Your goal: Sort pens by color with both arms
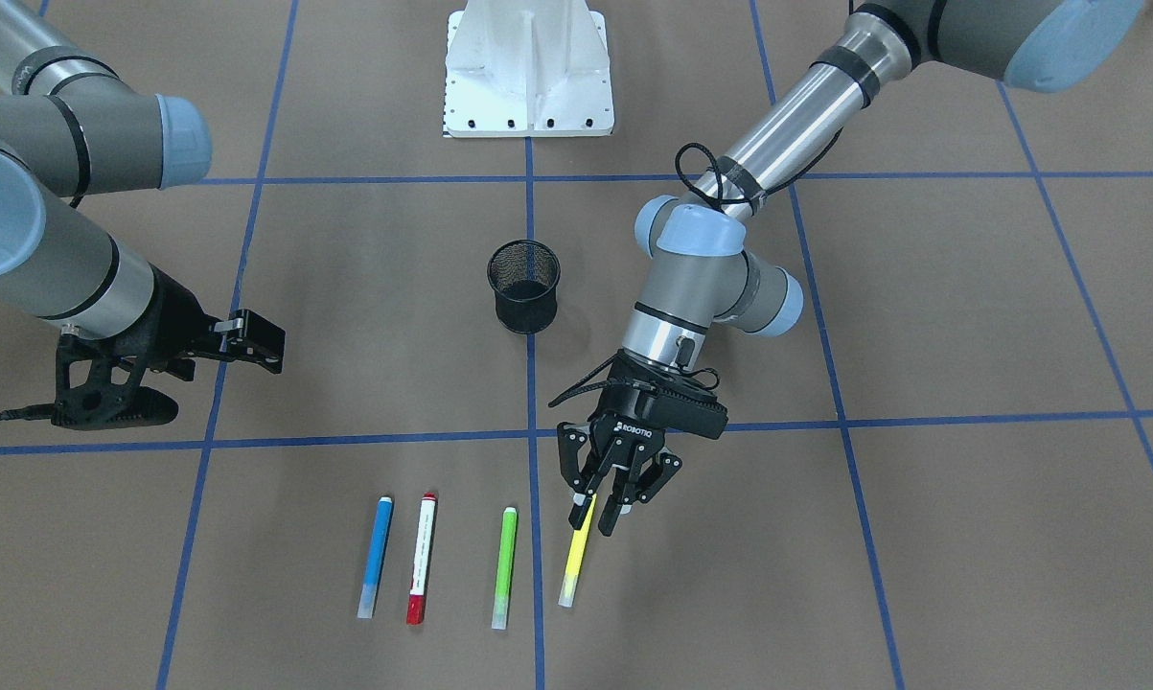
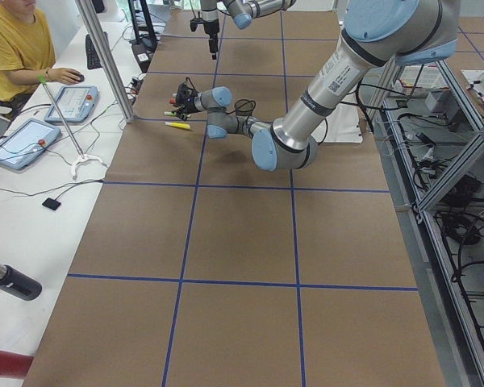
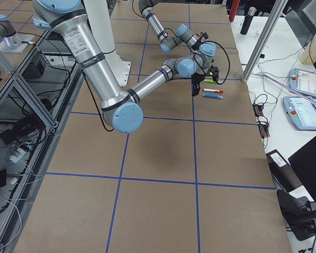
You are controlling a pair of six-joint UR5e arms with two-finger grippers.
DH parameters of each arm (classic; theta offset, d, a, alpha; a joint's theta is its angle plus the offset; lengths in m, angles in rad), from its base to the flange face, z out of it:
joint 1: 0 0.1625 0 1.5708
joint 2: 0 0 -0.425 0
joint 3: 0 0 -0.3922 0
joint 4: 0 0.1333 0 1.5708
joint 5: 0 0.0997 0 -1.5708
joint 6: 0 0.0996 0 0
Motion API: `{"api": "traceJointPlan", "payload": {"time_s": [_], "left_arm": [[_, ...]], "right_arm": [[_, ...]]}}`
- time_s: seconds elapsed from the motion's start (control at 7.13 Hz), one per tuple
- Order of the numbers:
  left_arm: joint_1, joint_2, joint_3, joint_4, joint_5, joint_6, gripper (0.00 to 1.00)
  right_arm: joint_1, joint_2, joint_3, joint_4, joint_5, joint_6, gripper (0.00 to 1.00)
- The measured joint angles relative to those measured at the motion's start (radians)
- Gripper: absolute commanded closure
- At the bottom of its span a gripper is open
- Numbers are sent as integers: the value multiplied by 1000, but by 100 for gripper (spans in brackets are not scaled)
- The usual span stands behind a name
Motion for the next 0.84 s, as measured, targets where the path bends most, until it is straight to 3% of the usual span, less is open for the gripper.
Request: {"api": "traceJointPlan", "payload": {"time_s": [0.28, 0.56, 0.84], "left_arm": [[2, 0, -2, 1, -2, 1, 15], [-1, 3, -26, 32, -32, 41, 12], [-25, 11, -154, 258, -152, 122, 13]], "right_arm": [[-1, 1, 0, 1, -1, 1, 0], [-1, 1, 1, 1, -1, 1, 0], [4, 0, 7, 1, -7, 0, 0]]}}
